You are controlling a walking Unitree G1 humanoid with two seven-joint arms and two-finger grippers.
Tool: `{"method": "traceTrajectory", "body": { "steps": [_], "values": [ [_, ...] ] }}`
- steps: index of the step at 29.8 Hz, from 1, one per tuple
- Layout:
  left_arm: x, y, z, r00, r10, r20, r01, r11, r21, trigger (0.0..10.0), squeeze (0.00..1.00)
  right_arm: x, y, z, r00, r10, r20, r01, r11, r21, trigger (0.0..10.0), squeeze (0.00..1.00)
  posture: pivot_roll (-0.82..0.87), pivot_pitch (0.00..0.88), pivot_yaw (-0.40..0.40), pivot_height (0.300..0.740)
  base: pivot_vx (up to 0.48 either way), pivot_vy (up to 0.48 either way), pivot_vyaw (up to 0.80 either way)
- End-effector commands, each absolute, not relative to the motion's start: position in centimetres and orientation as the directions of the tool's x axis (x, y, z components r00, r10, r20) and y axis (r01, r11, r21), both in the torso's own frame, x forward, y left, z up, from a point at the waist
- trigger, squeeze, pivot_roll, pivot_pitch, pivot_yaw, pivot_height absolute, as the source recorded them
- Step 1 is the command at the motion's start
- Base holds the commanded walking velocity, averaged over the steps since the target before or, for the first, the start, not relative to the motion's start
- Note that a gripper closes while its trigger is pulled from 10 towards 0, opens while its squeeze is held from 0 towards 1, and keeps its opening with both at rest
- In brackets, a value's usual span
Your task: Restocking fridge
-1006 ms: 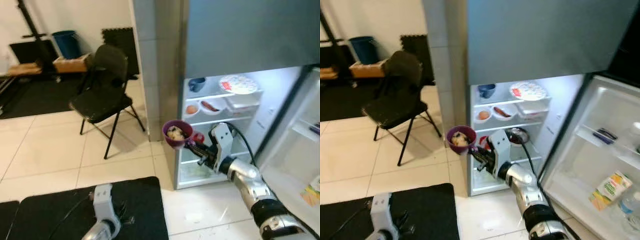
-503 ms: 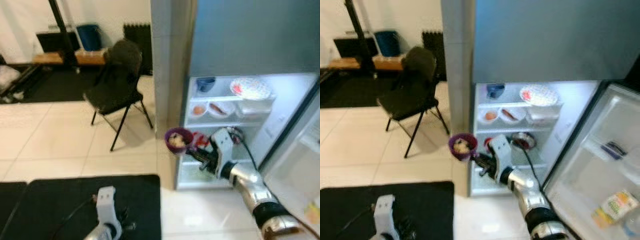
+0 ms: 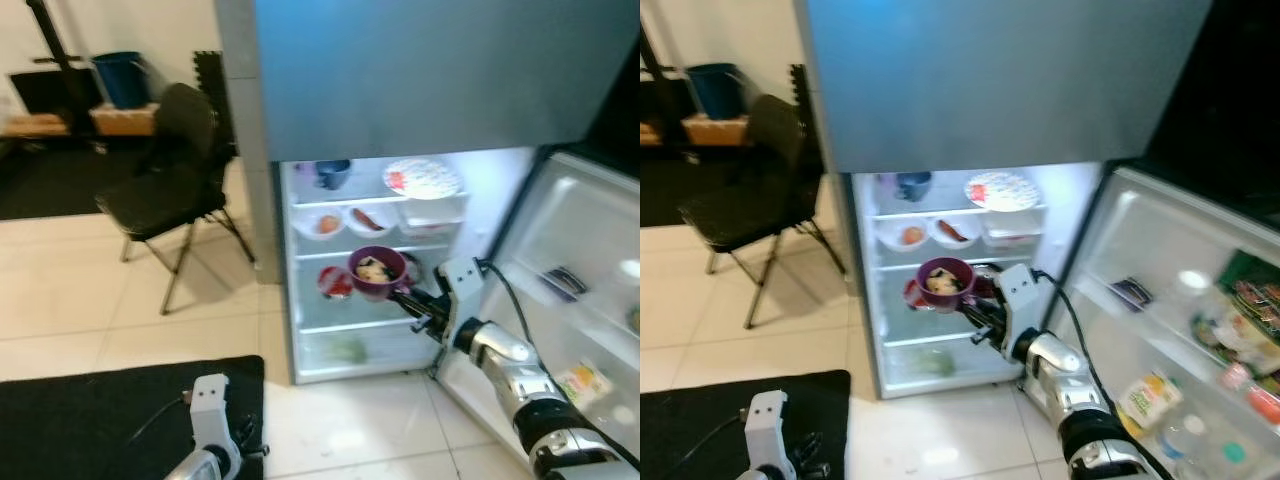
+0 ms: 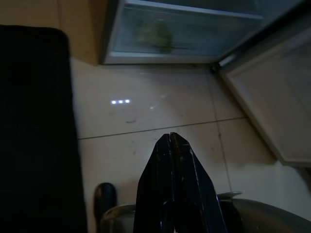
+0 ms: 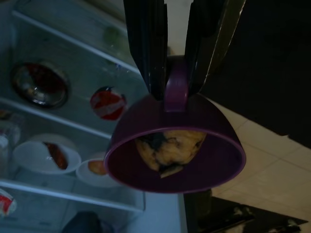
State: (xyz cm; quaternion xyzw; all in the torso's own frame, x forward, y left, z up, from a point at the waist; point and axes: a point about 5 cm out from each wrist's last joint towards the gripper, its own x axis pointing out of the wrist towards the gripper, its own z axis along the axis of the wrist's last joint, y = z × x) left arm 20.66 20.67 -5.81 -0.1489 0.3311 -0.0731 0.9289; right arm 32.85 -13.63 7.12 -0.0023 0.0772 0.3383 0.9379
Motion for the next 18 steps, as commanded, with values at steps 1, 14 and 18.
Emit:
{"method": "traceTrajectory", "body": {
  "steps": [1,14,18],
  "values": [
    [20.5,20.9,-5.9,0.759,-0.228,-0.61,0.034,0.95,-0.311,10.0,0.0,33.1,-13.5,7.6,0.758,0.639,-0.129,-0.641,0.767,0.028,10.0,0.0,0.03,0.0,-0.038,0.74,0.0,0.0,0.0],
    [20.3,19.7,-6.1,0.729,-0.317,-0.607,0.149,0.939,-0.311,10.0,0.0,33.2,-13.7,7.6,0.761,0.636,-0.133,-0.638,0.769,0.028,10.0,0.0,0.03,0.0,-0.037,0.74,0.0,-0.071,0.0],
    [20.5,19.7,-6.0,0.728,-0.321,-0.606,0.162,0.939,-0.303,10.0,0.0,33.3,-13.7,7.7,0.76,0.636,-0.131,-0.639,0.769,0.026,10.0,0.0,0.04,0.0,-0.036,0.74,0.0,-0.465,0.0]
  ]
}}
